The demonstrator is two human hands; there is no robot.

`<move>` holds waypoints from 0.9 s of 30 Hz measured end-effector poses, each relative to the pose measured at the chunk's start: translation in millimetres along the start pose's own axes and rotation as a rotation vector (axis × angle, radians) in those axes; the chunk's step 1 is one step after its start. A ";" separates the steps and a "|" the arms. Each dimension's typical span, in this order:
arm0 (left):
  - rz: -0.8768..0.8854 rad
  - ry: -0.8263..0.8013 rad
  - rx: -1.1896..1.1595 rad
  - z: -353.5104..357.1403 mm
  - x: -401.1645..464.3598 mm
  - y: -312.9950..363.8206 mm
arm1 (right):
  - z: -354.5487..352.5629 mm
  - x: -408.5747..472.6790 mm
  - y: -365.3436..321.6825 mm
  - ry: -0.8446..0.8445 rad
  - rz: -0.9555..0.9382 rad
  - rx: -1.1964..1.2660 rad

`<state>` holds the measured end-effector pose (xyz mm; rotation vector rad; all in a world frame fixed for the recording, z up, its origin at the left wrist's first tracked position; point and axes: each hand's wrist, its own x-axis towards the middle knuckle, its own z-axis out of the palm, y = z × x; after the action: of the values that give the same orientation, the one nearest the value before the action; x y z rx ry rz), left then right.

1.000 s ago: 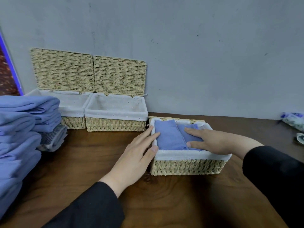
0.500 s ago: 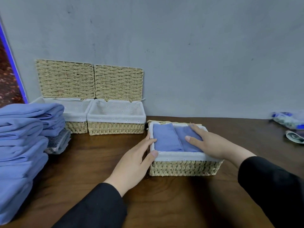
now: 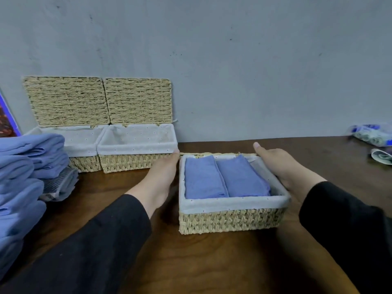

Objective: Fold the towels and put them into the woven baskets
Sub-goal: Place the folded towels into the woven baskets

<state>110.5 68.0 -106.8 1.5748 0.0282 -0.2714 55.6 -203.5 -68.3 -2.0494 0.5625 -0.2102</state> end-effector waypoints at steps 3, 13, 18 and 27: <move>-0.017 0.026 0.122 15.5 14.2 5.1 | -3.7 16.8 7.8 0.012 0.044 -0.155; 0.122 0.021 0.201 41.7 19.2 19.8 | -13.9 23.1 19.9 0.087 -0.169 0.234; 0.335 0.030 0.159 34.9 -0.2 40.2 | -29.5 3.8 1.1 0.152 -0.384 0.133; 0.761 -0.005 0.417 14.1 -71.1 52.4 | -68.1 -61.0 7.6 0.156 -0.697 -0.182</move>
<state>49.2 63.4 -41.9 1.8724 -0.6548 0.3391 -25.3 -230.6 -34.7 -2.3539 -0.0702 -0.7542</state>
